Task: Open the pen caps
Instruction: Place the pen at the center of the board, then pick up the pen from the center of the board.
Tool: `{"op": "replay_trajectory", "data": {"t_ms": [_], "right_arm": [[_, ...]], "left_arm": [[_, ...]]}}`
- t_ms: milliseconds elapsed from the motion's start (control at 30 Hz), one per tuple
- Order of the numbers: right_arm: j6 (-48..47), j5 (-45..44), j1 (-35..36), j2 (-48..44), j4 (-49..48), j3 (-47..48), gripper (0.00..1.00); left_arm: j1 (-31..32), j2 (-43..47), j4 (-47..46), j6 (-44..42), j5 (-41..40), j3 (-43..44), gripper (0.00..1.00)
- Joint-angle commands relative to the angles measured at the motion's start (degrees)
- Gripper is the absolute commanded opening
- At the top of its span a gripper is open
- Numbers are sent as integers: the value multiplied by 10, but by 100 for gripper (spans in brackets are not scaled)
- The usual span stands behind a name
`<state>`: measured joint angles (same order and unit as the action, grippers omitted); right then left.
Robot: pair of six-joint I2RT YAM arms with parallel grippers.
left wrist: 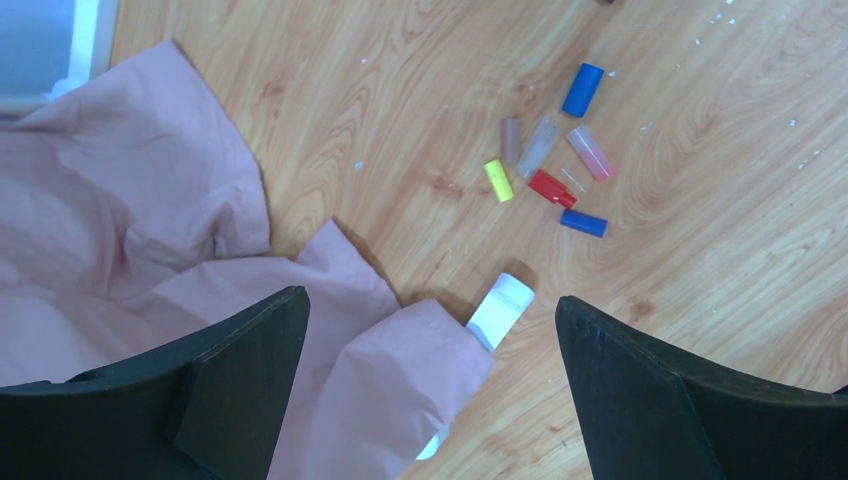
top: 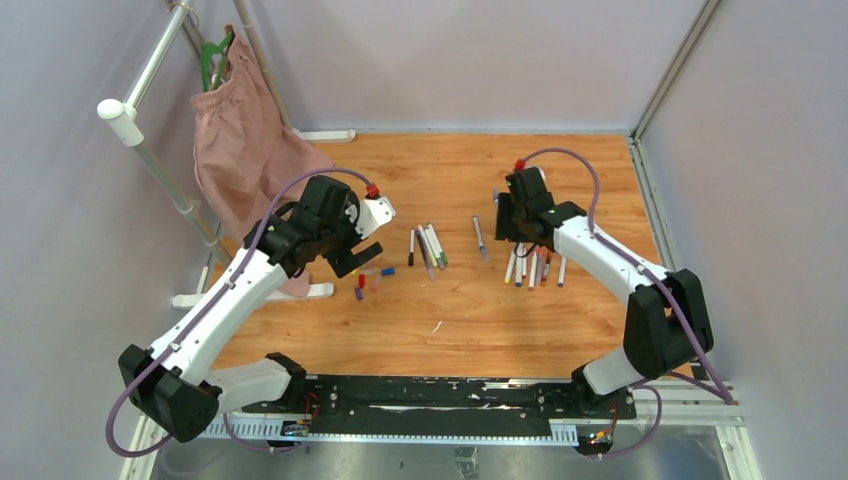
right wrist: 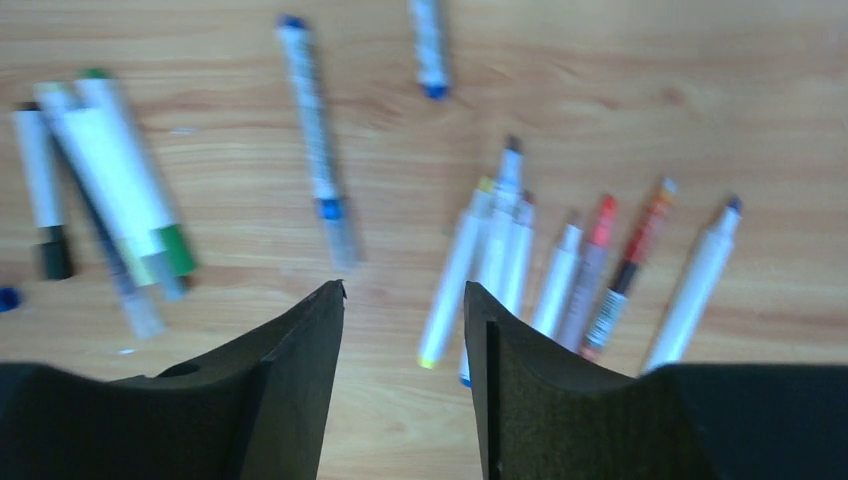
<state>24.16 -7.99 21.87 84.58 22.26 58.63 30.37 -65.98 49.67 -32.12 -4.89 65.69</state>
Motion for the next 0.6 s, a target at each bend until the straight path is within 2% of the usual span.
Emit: {"op": "replay_trajectory", "data": {"t_ms": [0, 33, 167, 333, 567], "right_arm": [[-27, -19, 86, 27, 10, 83, 53], [-31, -15, 100, 46, 11, 104, 53], [-44, 12, 138, 153, 25, 195, 39], [-46, 27, 153, 273, 66, 305, 25], [-42, 47, 160, 354, 77, 365, 22]], "left_arm": [[-16, 24, 9, 29, -22, 17, 100], [-18, 28, 9, 32, -24, 15, 100], [-20, 44, 11, 46, -32, 3, 100], [-20, 65, 15, 51, -29, -13, 100], [-20, 75, 22, 43, -22, -30, 100]]}}
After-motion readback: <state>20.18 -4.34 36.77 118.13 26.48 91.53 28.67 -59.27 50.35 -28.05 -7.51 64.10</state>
